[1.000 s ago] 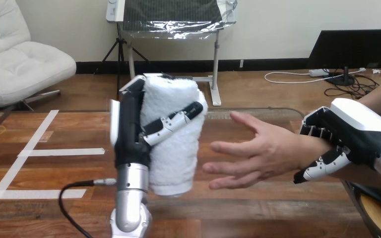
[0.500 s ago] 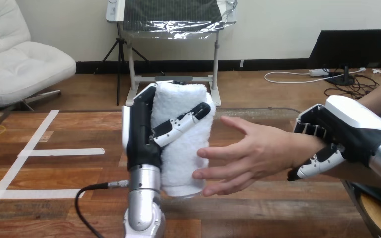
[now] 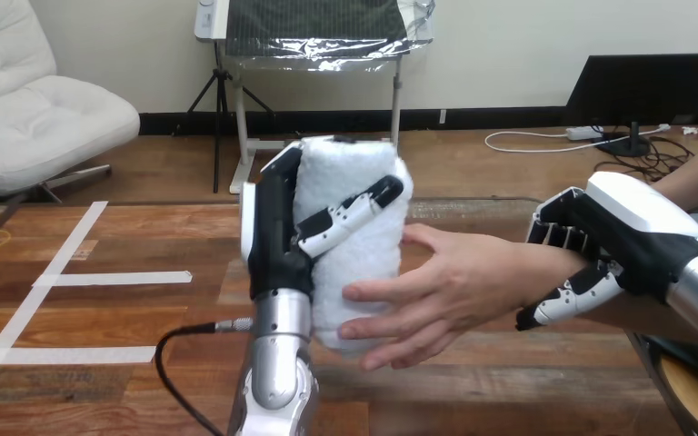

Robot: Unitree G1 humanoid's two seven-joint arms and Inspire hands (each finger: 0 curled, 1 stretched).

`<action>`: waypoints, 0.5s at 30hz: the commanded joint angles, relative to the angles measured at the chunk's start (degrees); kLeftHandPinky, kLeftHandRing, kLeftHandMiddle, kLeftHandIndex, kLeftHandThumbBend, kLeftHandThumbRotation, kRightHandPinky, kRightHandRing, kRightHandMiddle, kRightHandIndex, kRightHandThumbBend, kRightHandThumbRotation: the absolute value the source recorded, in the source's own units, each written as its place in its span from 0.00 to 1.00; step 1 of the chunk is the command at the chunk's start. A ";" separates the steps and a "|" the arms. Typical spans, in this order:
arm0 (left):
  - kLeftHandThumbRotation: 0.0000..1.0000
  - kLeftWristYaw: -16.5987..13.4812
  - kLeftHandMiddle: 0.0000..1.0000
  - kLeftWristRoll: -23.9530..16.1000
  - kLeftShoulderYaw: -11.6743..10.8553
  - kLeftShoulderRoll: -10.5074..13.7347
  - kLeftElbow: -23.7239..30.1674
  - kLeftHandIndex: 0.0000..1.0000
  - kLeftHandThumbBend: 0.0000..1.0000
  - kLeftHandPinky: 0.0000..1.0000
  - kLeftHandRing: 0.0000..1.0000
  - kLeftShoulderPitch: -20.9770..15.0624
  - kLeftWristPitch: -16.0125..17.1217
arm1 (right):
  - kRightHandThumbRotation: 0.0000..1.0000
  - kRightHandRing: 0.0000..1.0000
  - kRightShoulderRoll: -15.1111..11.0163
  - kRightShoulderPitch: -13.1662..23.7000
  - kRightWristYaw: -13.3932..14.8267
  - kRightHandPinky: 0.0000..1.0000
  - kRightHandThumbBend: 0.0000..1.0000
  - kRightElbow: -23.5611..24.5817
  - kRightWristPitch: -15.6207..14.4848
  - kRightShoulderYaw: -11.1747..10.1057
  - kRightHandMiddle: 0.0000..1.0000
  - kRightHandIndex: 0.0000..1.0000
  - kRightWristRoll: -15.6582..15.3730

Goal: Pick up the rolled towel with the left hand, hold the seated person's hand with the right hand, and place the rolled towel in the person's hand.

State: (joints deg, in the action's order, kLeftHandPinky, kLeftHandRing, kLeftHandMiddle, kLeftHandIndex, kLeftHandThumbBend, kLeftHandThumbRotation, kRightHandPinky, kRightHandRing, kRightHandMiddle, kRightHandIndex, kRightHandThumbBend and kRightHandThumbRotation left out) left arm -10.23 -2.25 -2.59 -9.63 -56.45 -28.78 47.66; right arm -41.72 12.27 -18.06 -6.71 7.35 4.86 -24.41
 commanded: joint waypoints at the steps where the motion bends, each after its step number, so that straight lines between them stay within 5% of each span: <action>1: 0.00 -0.17 0.37 1.11 0.08 -4.27 0.17 0.42 0.55 0.26 0.30 -8.30 2.79 | 0.19 0.34 2.09 3.70 0.32 0.30 0.92 -0.07 -2.13 -0.59 0.38 0.39 0.91; 15: 0.00 0.16 0.38 3.62 0.85 -6.62 -0.51 0.44 0.54 0.27 0.31 -10.29 1.82 | 0.19 0.32 3.04 4.53 0.01 0.29 0.92 -0.27 -2.10 -0.58 0.37 0.38 0.79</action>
State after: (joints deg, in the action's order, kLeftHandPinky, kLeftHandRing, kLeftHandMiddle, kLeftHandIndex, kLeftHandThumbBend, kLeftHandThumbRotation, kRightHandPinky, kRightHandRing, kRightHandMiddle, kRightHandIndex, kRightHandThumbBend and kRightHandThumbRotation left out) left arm -10.01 0.31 -1.56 -9.77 -56.89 -30.44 47.96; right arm -40.23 13.37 -18.19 -6.35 7.31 4.89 -24.56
